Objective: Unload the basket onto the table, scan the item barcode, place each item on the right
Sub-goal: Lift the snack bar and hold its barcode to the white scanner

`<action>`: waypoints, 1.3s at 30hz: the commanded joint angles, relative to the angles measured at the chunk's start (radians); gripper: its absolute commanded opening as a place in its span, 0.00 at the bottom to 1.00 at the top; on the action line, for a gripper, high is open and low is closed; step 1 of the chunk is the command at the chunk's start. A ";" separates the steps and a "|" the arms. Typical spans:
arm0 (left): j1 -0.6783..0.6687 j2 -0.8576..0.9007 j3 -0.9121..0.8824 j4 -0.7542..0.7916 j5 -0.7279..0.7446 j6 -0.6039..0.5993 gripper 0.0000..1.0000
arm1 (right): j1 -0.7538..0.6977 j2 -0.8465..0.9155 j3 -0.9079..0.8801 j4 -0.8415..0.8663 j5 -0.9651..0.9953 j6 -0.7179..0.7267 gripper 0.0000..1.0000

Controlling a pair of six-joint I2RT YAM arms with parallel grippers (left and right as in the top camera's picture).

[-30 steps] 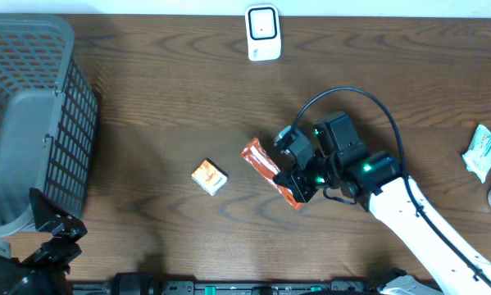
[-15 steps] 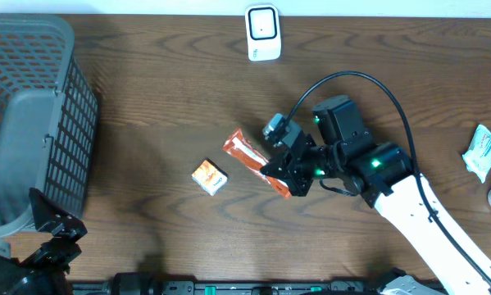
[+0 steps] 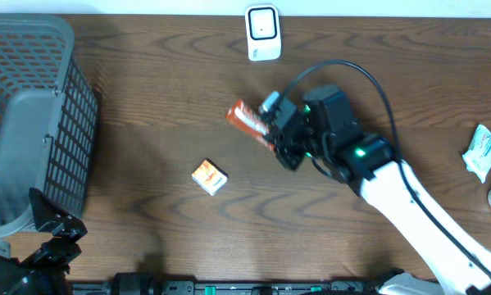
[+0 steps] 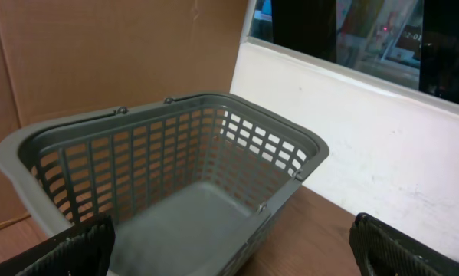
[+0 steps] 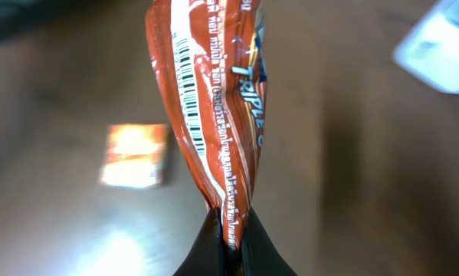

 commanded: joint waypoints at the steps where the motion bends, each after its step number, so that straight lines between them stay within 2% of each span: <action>1: 0.002 -0.007 -0.004 0.000 -0.009 0.002 0.98 | 0.000 0.108 0.022 0.084 0.298 -0.021 0.01; 9: 0.002 -0.007 -0.004 0.000 -0.009 0.002 0.98 | -0.041 0.373 0.183 0.302 0.578 -0.129 0.01; 17: 0.002 -0.007 -0.004 0.000 -0.009 0.002 0.97 | -0.097 0.652 0.471 0.388 0.747 -0.395 0.01; 26: 0.002 -0.007 -0.004 0.000 -0.009 0.002 0.98 | -0.109 0.909 0.718 0.565 0.906 -0.730 0.01; 32: 0.002 -0.007 -0.004 0.000 -0.009 0.002 0.98 | -0.085 1.009 0.740 0.722 0.988 -0.948 0.01; 36: 0.002 -0.007 -0.004 0.000 -0.009 0.002 0.98 | -0.068 1.037 0.740 0.725 0.993 -0.970 0.01; 39: 0.002 -0.007 -0.004 0.000 -0.009 0.002 0.98 | -0.059 1.057 0.740 0.731 1.006 -1.041 0.01</action>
